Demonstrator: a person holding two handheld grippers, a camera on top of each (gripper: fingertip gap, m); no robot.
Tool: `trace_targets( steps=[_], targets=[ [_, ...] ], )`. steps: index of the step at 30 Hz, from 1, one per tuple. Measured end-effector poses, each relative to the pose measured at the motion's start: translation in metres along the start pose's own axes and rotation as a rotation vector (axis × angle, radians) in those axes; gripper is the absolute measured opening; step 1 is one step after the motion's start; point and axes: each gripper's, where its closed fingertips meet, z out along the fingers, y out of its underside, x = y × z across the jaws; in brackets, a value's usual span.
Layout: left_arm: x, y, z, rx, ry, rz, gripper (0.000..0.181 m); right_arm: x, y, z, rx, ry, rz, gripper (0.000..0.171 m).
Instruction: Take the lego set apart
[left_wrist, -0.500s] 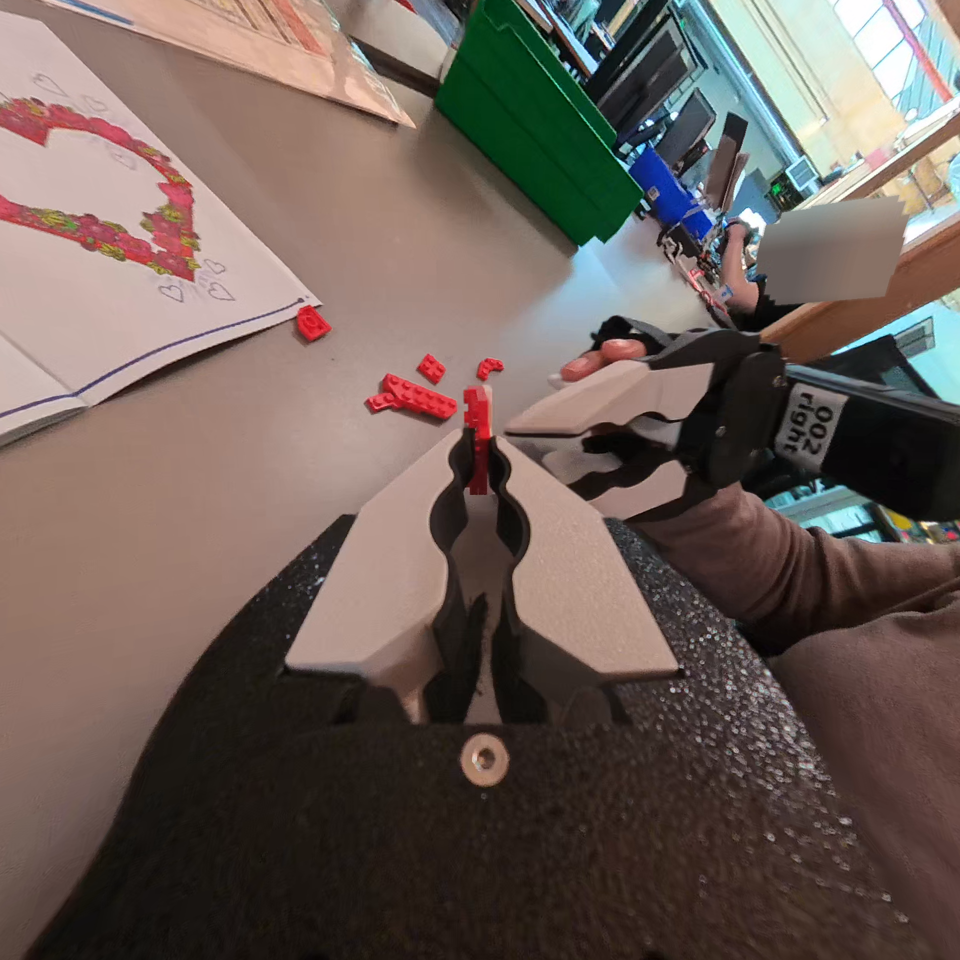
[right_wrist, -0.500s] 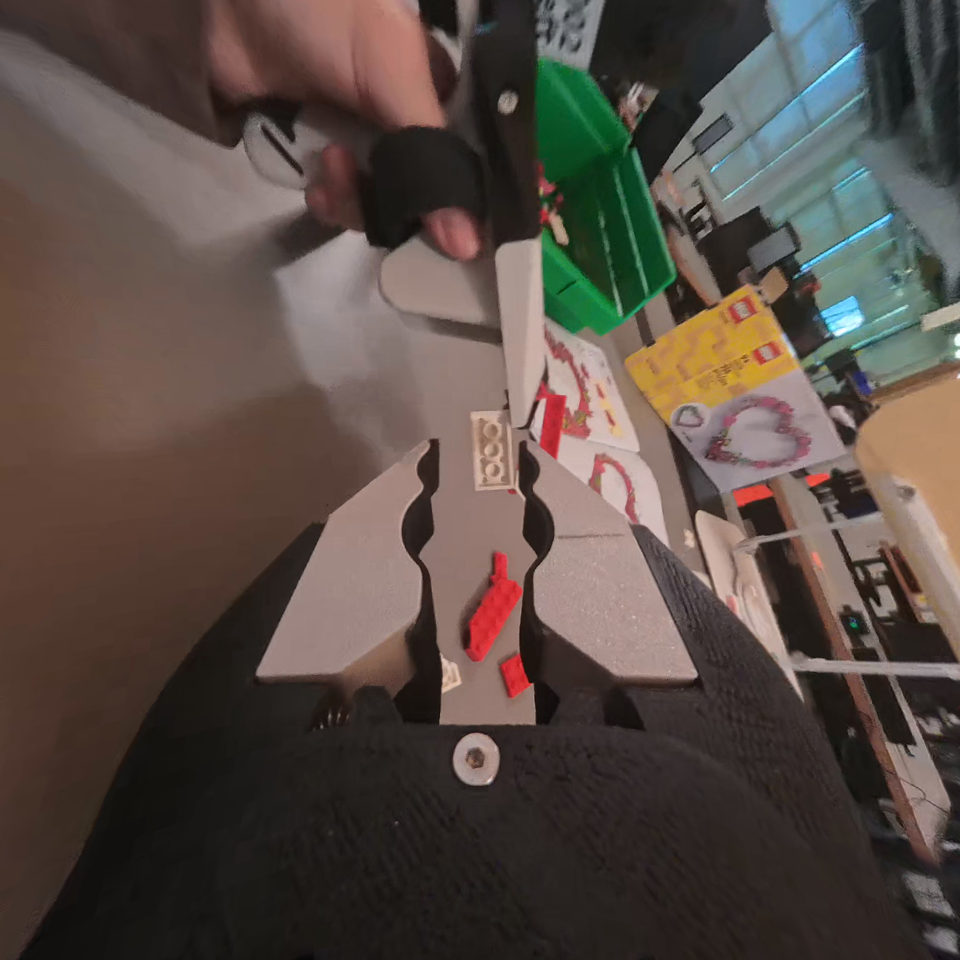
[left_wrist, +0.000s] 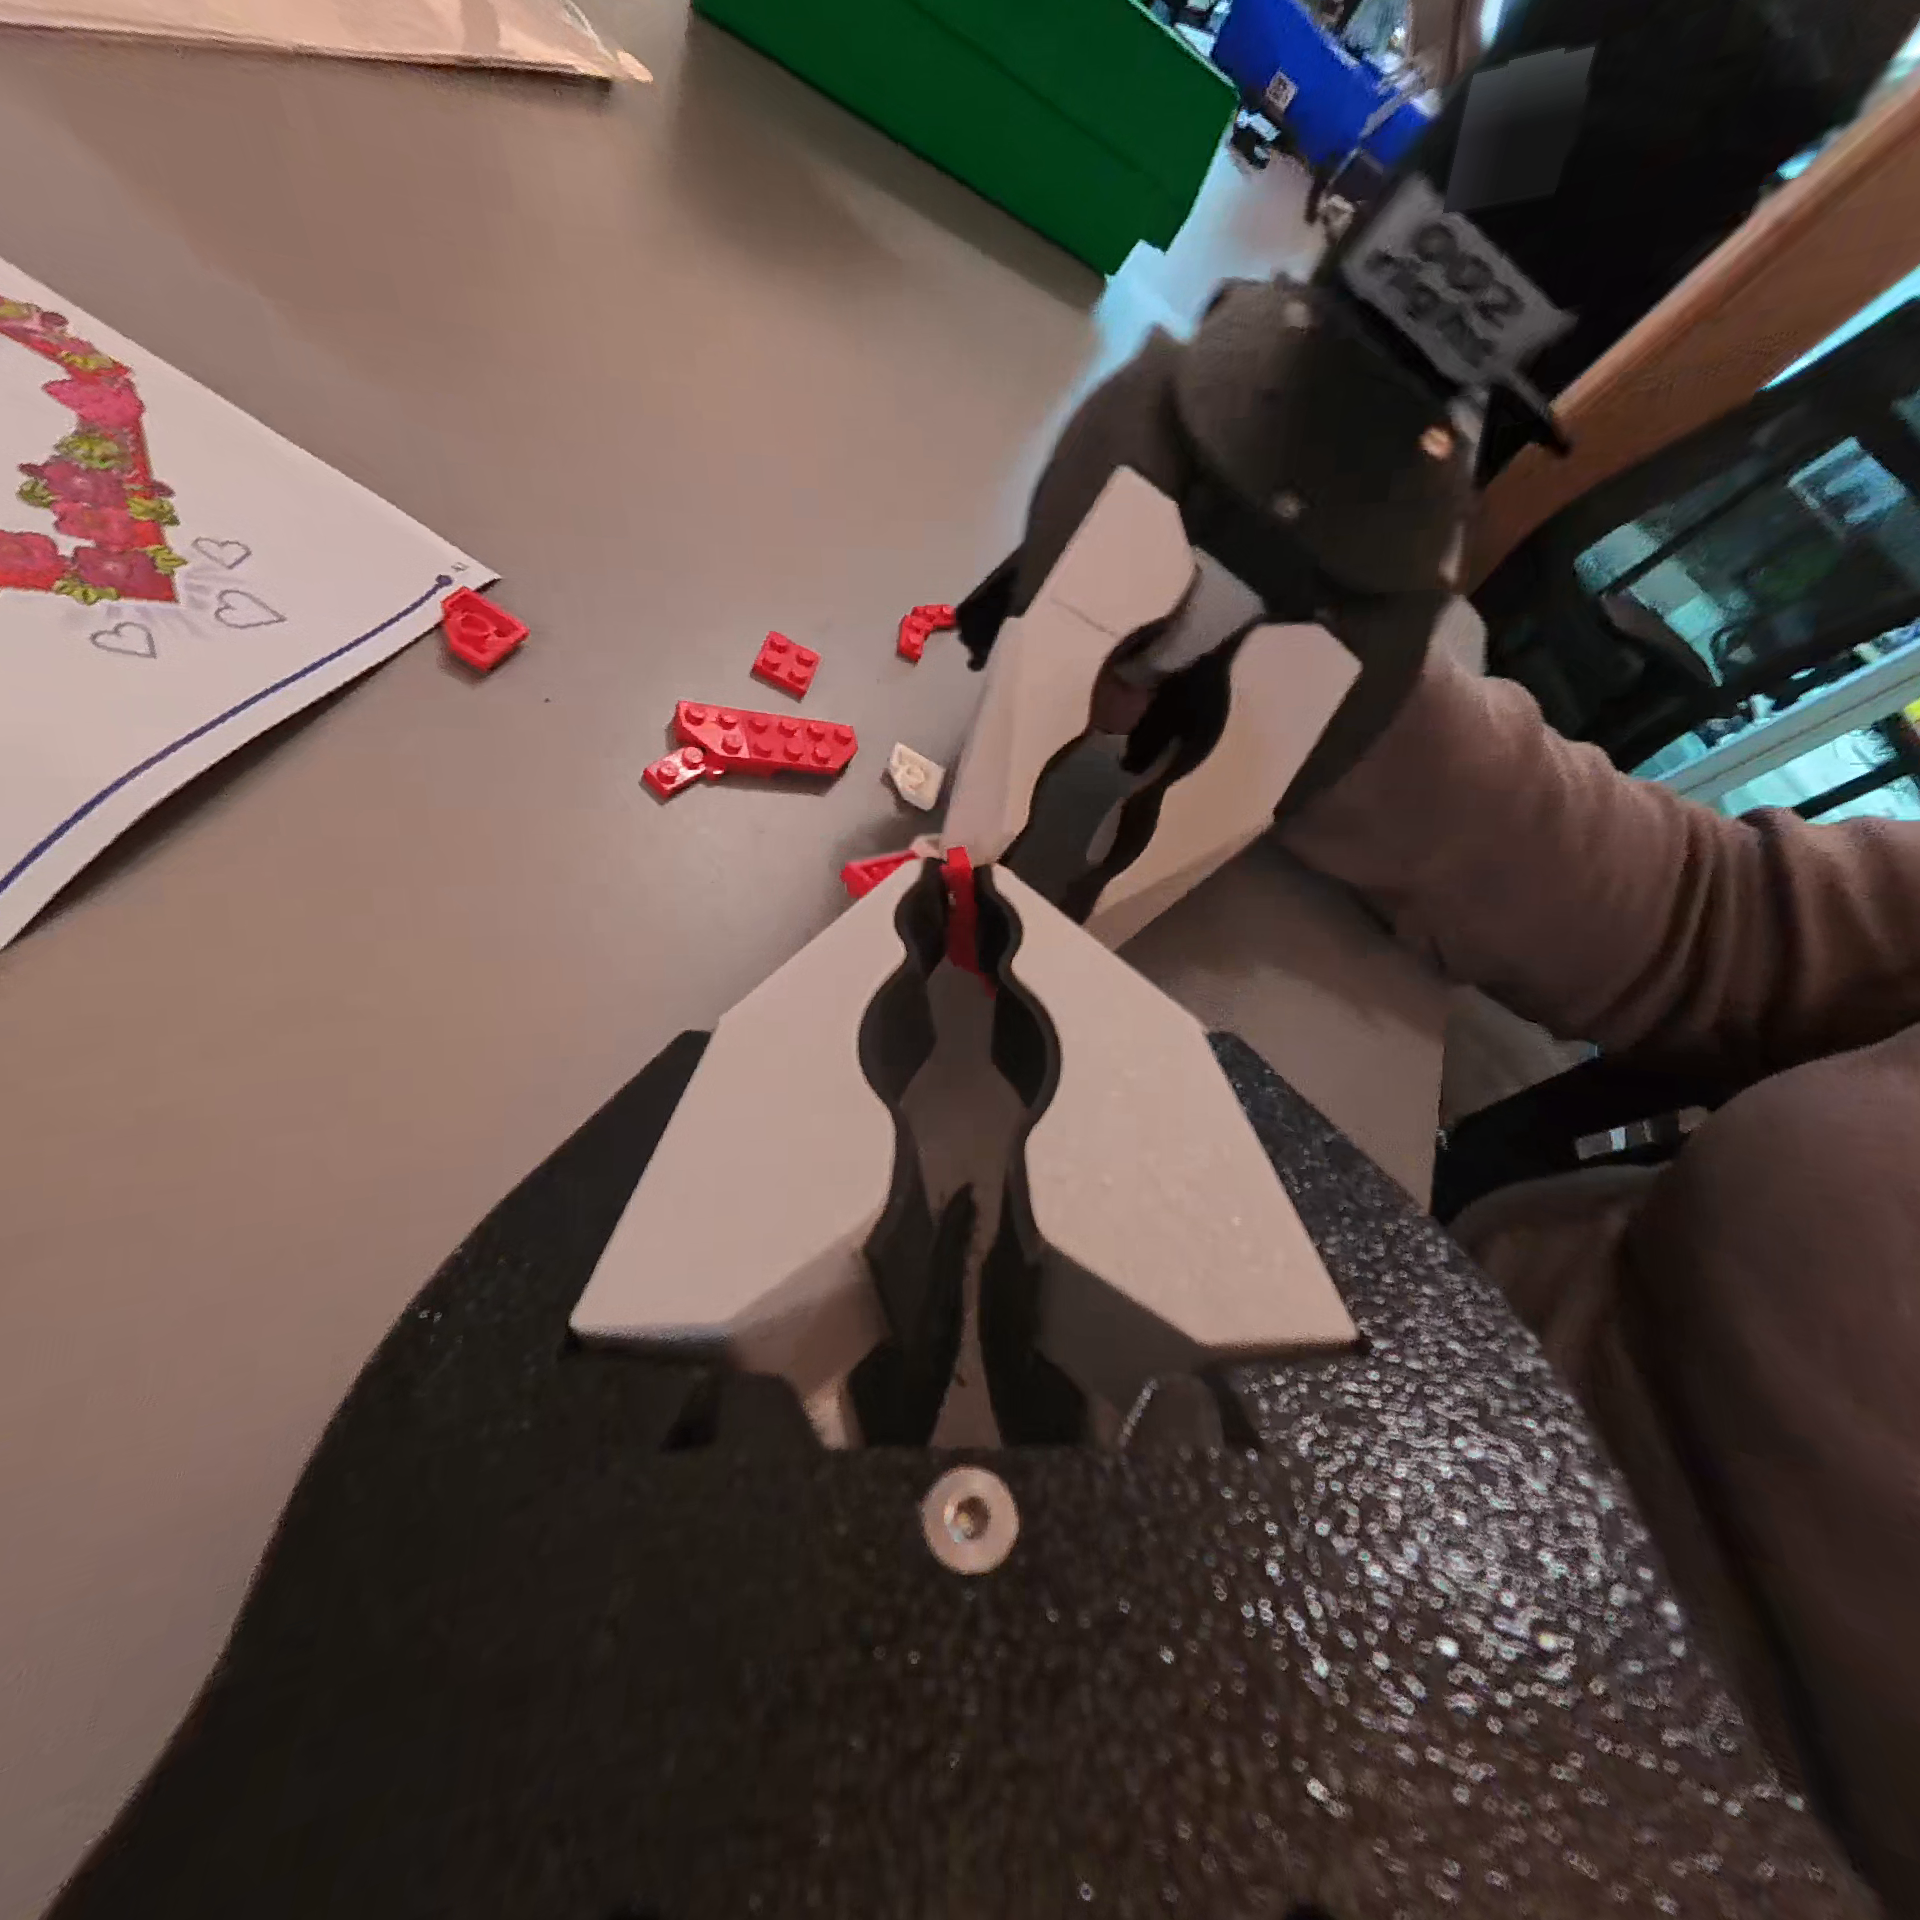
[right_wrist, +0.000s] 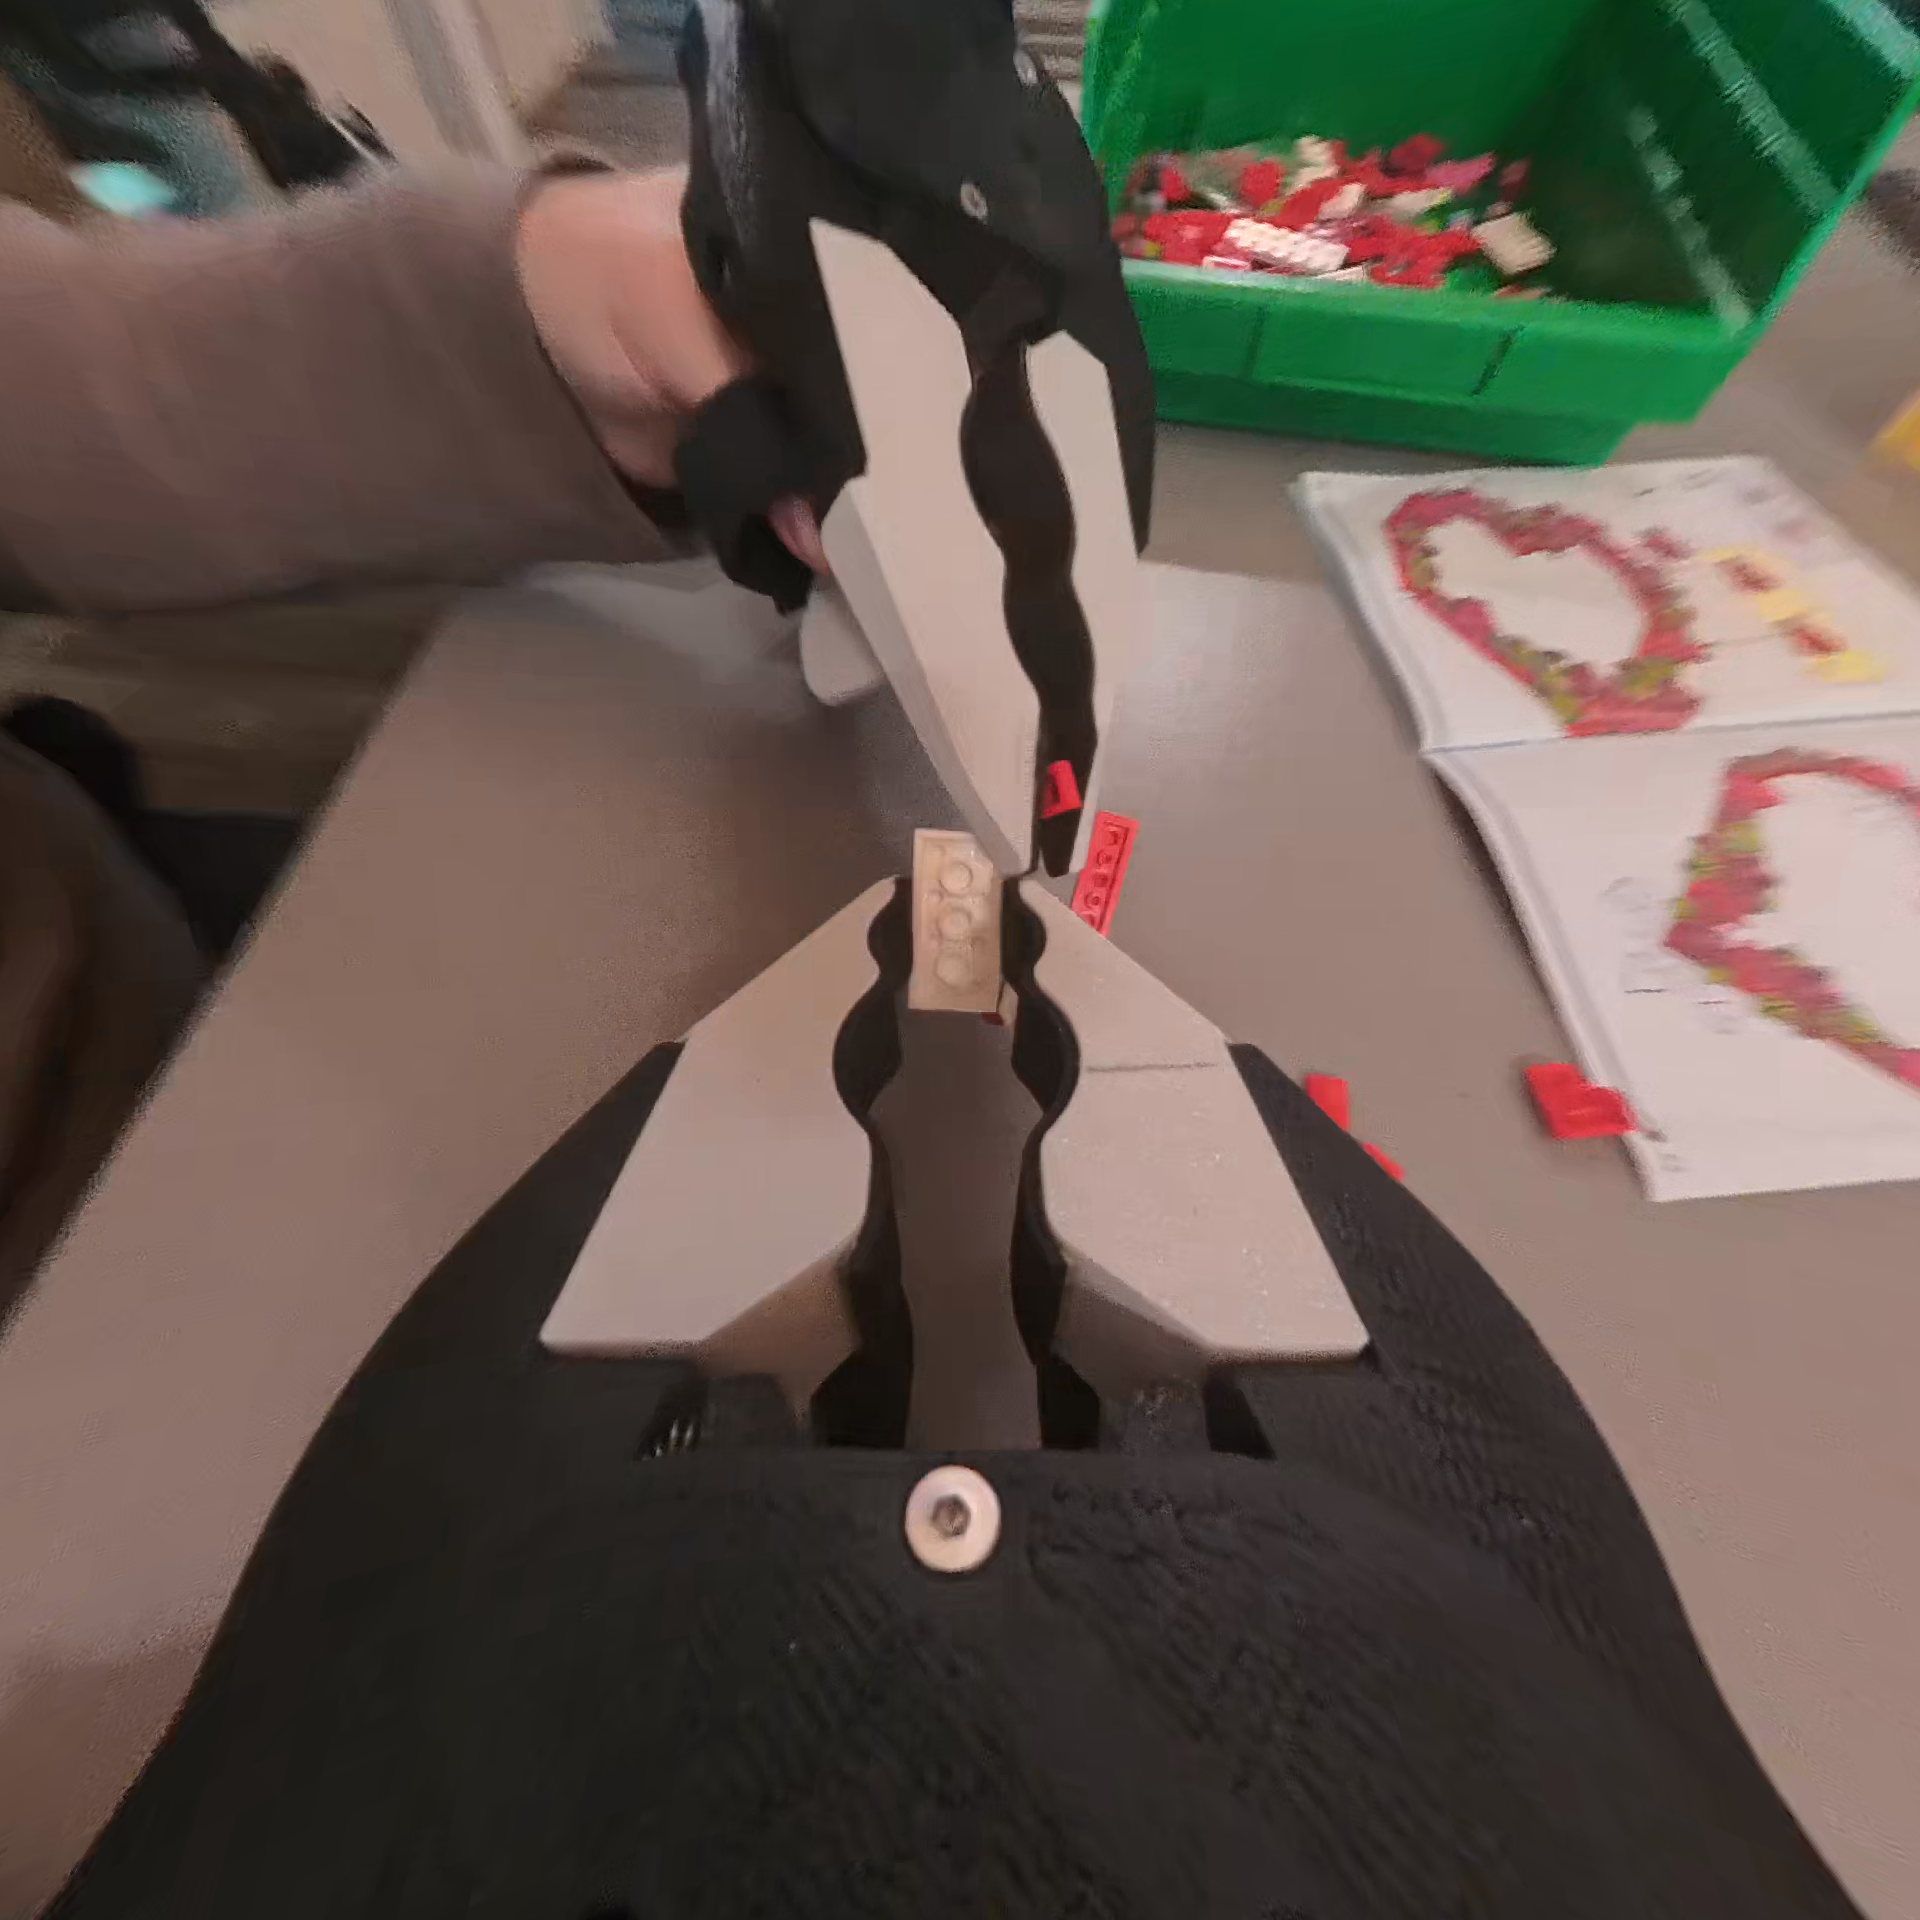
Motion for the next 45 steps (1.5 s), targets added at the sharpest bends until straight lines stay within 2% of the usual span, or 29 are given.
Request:
trace_targets(
  steps=[1, 5, 8, 11, 14, 19, 23, 25, 27, 31, 35, 37, 40, 41, 45],
  targets=[
    [0.004, -0.001, 0.0, 0.012, 0.028, -0.006, 0.003, -0.003, -0.002, -0.003, 0.029, -0.056, 0.045, 0.016],
    [0.018, -0.007, 0.0, 0.061, 0.133, -0.023, 0.004, -0.012, -0.01, -0.014, 0.118, -0.17, 0.113, 0.015],
    [0.023, -0.022, -0.006, 0.18, 0.204, -0.115, 0.004, -0.005, -0.026, -0.023, 0.216, -0.08, 0.044, 0.016],
    [0.016, -0.04, -0.012, 0.335, 0.189, -0.226, 0.003, 0.009, -0.038, -0.026, 0.254, 0.149, -0.096, 0.015],
    [0.01, -0.051, -0.017, 0.455, 0.149, -0.279, 0.003, 0.018, -0.046, -0.027, 0.206, 0.418, -0.304, 0.015],
    [0.008, -0.061, -0.021, 0.546, 0.124, -0.301, 0.002, 0.026, -0.052, -0.03, -0.039, 0.824, -0.777, 0.015],
    [0.007, -0.063, -0.021, 0.573, 0.147, -0.338, 0.002, 0.029, -0.051, -0.03, -0.215, 0.995, -1.062, 0.015],
    [0.003, -0.059, -0.02, 0.569, 0.132, -0.337, 0.002, 0.029, -0.048, -0.026, -0.234, 0.983, -1.089, 0.015],
    [-0.001, -0.053, -0.019, 0.542, 0.078, -0.266, 0.002, 0.025, -0.043, -0.021, -0.162, 0.883, -0.991, 0.015],
    [-0.007, -0.043, -0.026, 0.438, -0.061, -0.008, 0.002, 0.015, -0.052, -0.03, 0.148, 0.647, -0.562, 0.029],
    [0.001, -0.033, -0.022, 0.296, -0.115, 0.2, 0.002, 0.025, -0.038, -0.025, 0.223, 0.406, -0.121, 0.03],
    [0.011, -0.033, -0.02, 0.284, -0.06, 0.235, 0.002, 0.022, -0.029, -0.017, 0.227, 0.274, 0.025, 0.027],
    [0.025, -0.031, -0.018, 0.284, 0.036, 0.269, 0.002, 0.01, -0.03, -0.015, 0.281, 0.11, 0.136, 0.022],
    [0.027, -0.032, -0.019, 0.291, 0.051, 0.277, 0.002, 0.005, -0.032, -0.016, 0.299, 0.057, 0.16, 0.01],
    [0.024, -0.048, -0.039, 0.456, 0.047, 0.268, 0.002, 0.009, -0.053, -0.041, 0.452, 0.128, 0.085, 0.003]
  ],
)
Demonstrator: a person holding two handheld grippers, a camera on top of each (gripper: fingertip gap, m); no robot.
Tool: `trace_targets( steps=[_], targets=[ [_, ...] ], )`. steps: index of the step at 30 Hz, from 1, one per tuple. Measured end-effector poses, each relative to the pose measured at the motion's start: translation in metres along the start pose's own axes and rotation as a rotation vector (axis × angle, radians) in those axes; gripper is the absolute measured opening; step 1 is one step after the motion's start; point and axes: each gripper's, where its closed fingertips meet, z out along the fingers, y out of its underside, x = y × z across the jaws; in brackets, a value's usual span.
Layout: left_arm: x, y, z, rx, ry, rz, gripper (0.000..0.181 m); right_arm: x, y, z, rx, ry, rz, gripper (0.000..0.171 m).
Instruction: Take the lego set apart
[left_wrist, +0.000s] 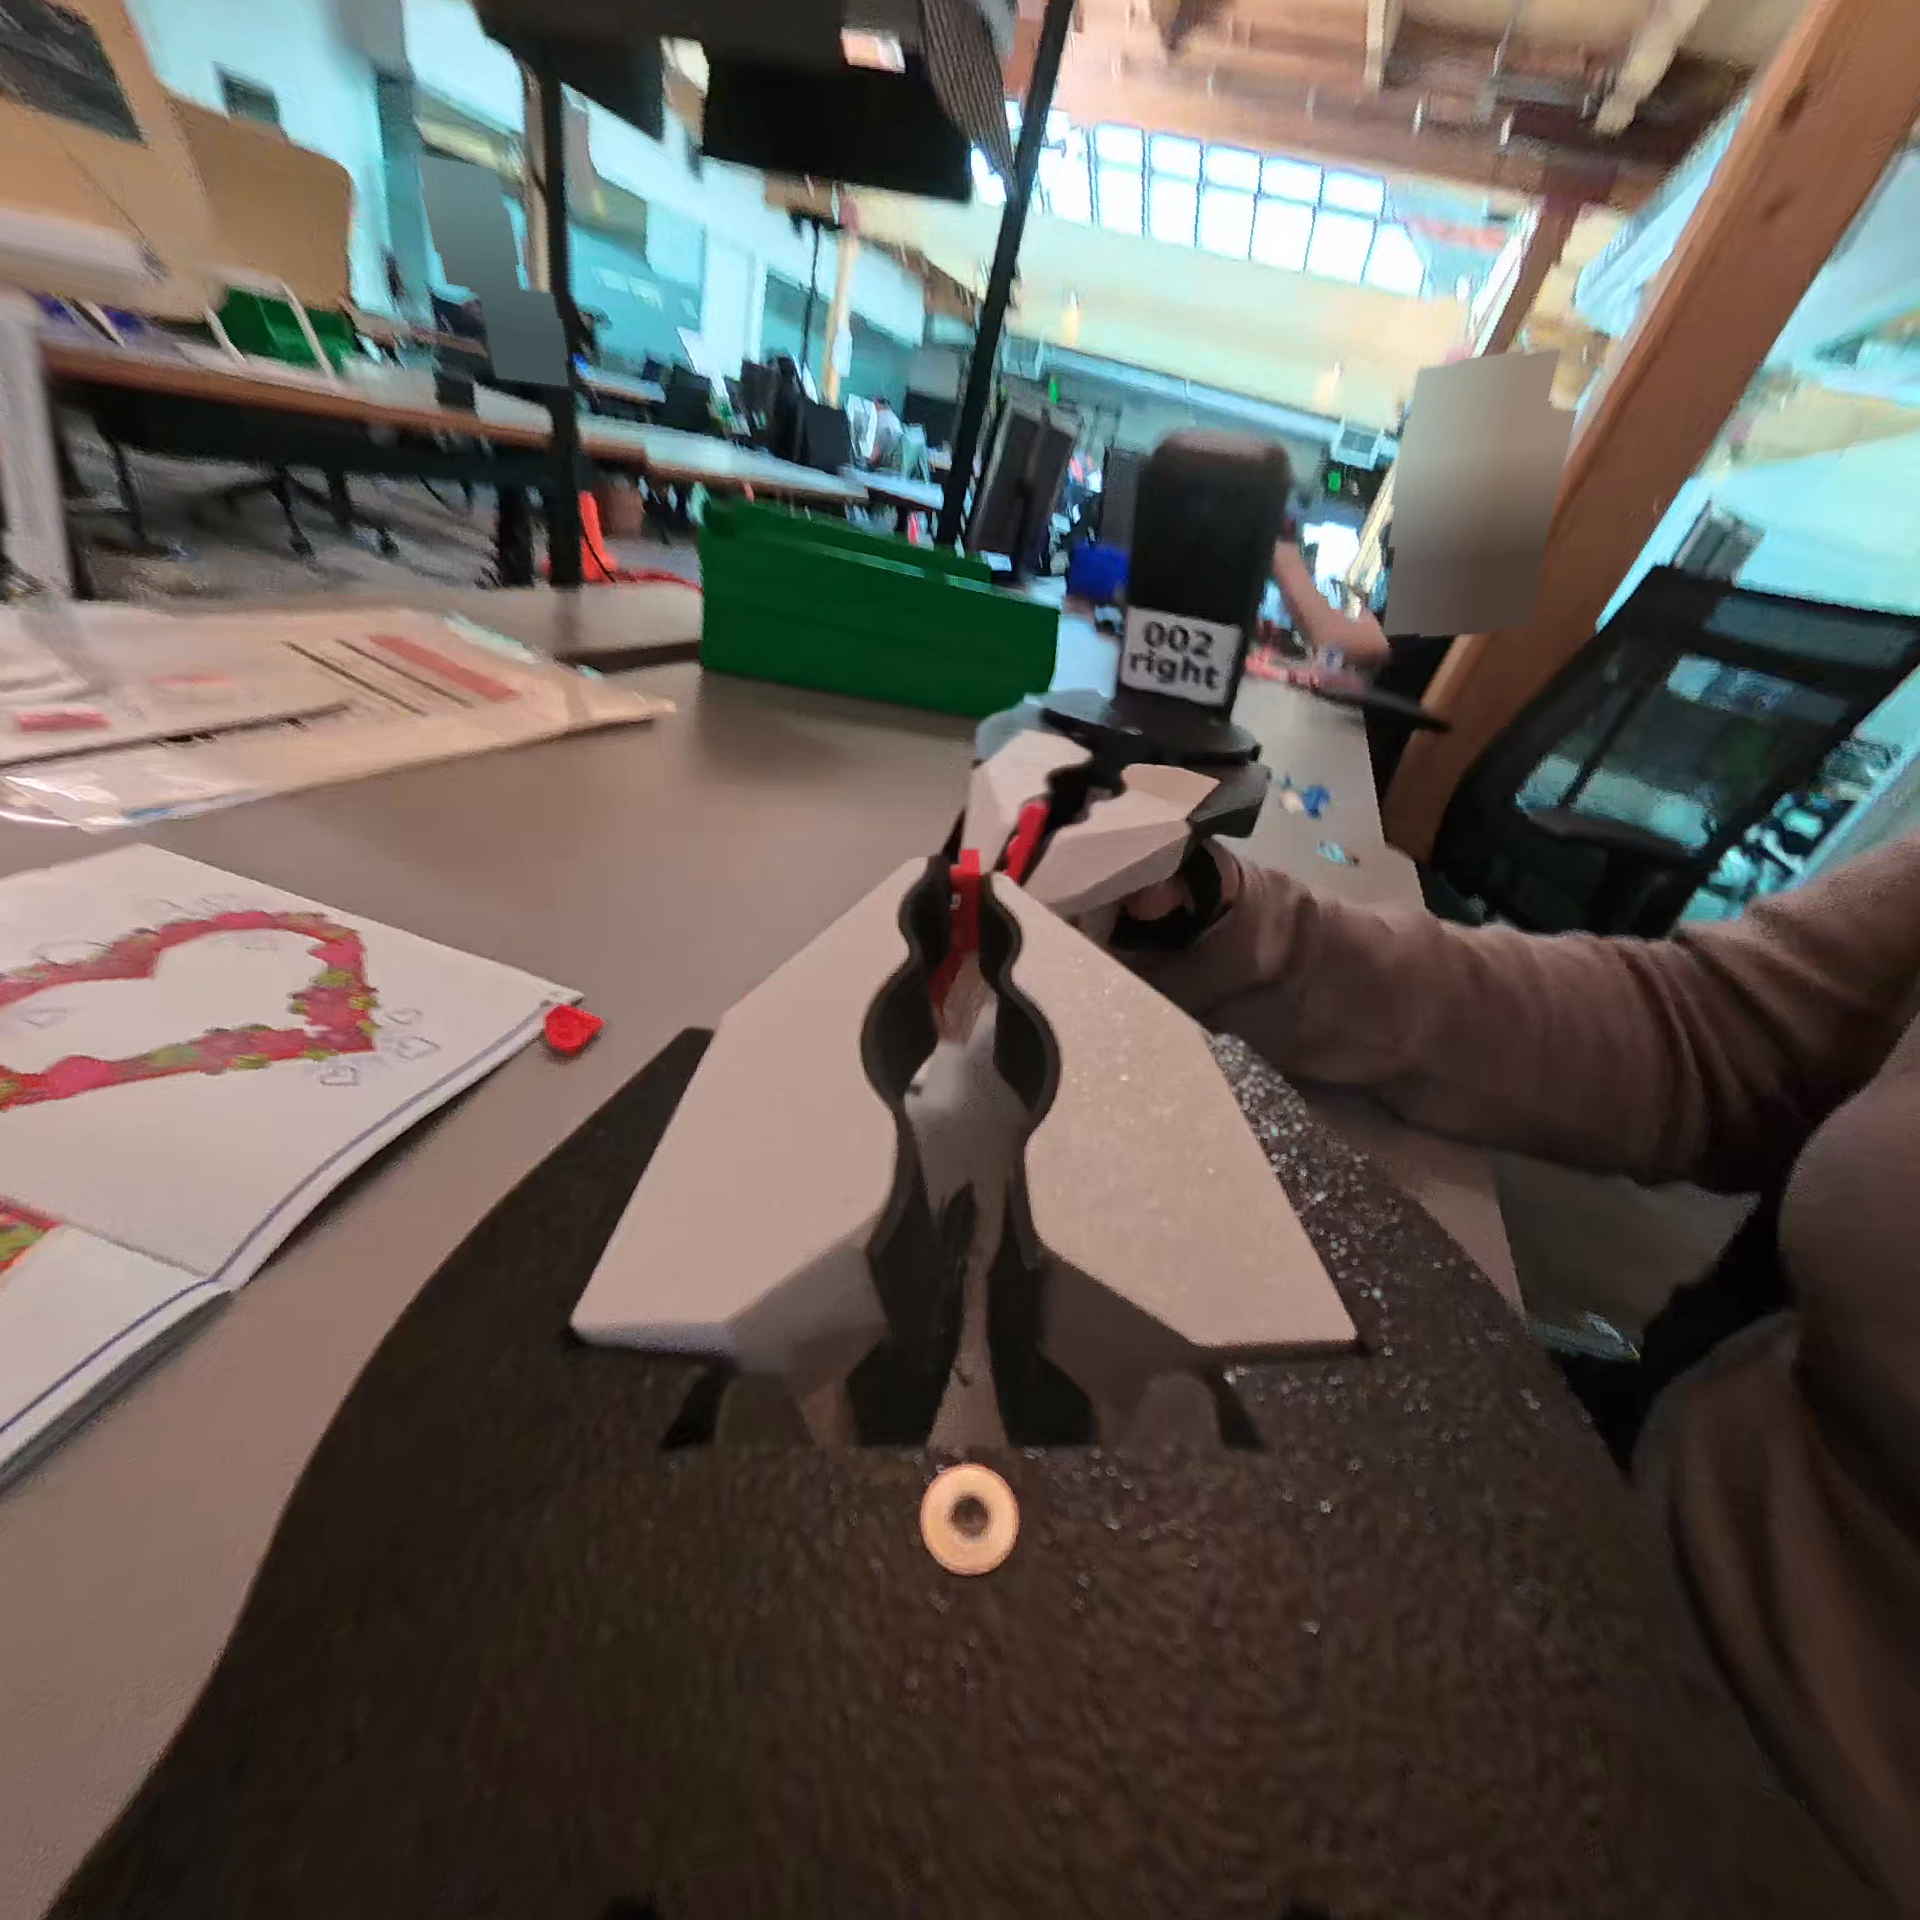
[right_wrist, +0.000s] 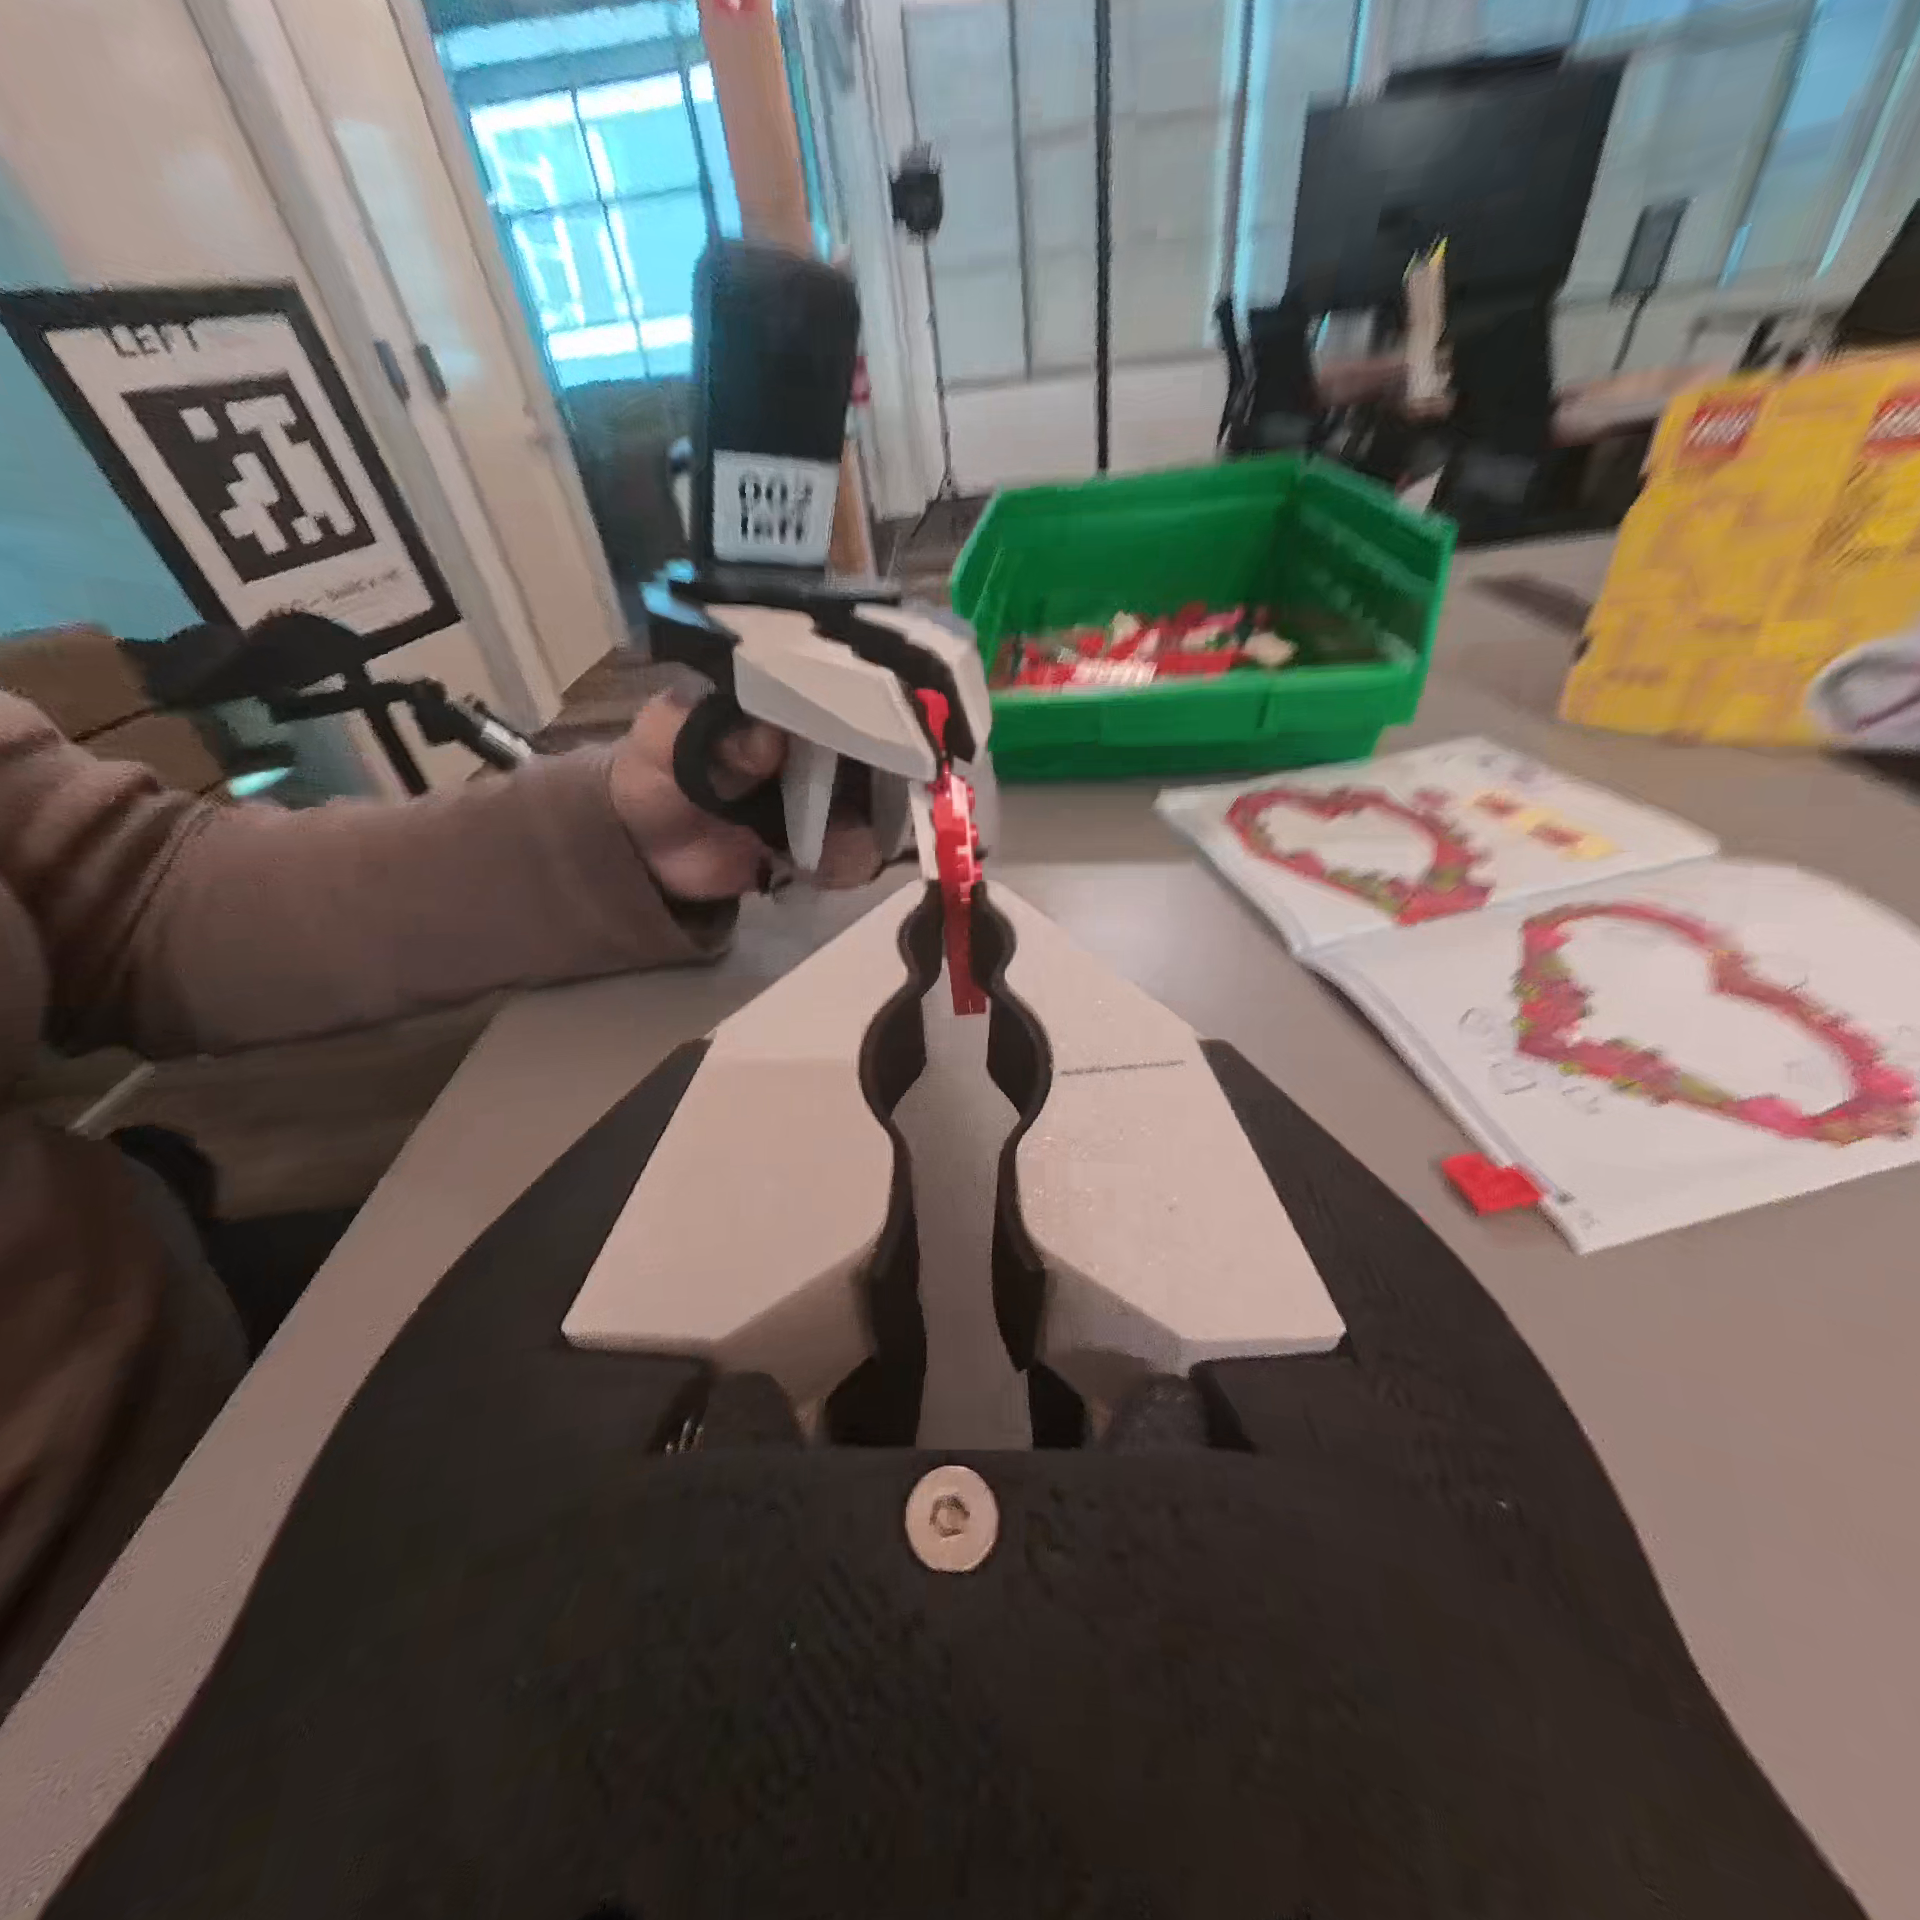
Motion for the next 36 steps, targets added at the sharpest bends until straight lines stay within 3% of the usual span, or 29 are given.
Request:
trace_targets(
  steps=[2, 8, 11, 13, 20, 23, 27, 29, 31, 34, 36],
  targets=[
    [0.0, -0.004, -0.005, 0.047, 0.009, -0.005, 0.002, -0.003, -0.022, -0.009, 0.109, 0.017, -0.056, 0.003],
    [0.004, -0.013, -0.004, 0.157, 0.021, -0.134, 0.005, -0.011, -0.042, -0.015, 0.195, 0.104, -0.271, 0.003],
    [-0.007, -0.017, -0.006, 0.223, -0.013, -0.352, 0.041, -0.005, -0.056, -0.024, 0.247, 0.248, -0.415, 0.002],
    [-0.004, -0.022, -0.005, 0.284, 0.047, -0.48, 0.05, -0.005, -0.061, -0.029, 0.255, 0.306, -0.493, 0.003],
    [0.014, -0.023, 0.022, 0.345, 0.275, -0.767, 0.038, -0.016, -0.061, -0.023, 0.233, 0.349, -0.662, 0.003],
    [0.017, -0.027, 0.027, 0.389, 0.325, -0.801, 0.017, -0.019, -0.058, -0.019, 0.208, 0.354, -0.713, 0.003],
    [0.013, -0.024, 0.027, 0.402, 0.279, -0.748, 0.014, -0.016, -0.052, -0.018, 0.159, 0.356, -0.744, 0.003],
    [0.01, -0.018, 0.027, 0.336, 0.244, -0.689, 0.014, -0.013, -0.044, -0.021, 0.118, 0.287, -0.664, 0.006],
    [0.007, -0.009, 0.025, 0.243, 0.198, -0.591, 0.015, -0.007, -0.036, -0.027, 0.098, 0.147, -0.4, 0.029],
    [0.007, 0.005, 0.025, 0.052, 0.163, -0.423, 0.014, -0.006, -0.011, -0.028, -0.022, -0.084, 0.034, 0.037],
    [0.01, 0.019, 0.024, -0.098, 0.153, -0.305, 0.015, -0.01, 0.002, -0.025, -0.075, -0.153, 0.129, 0.034]
  ],
)
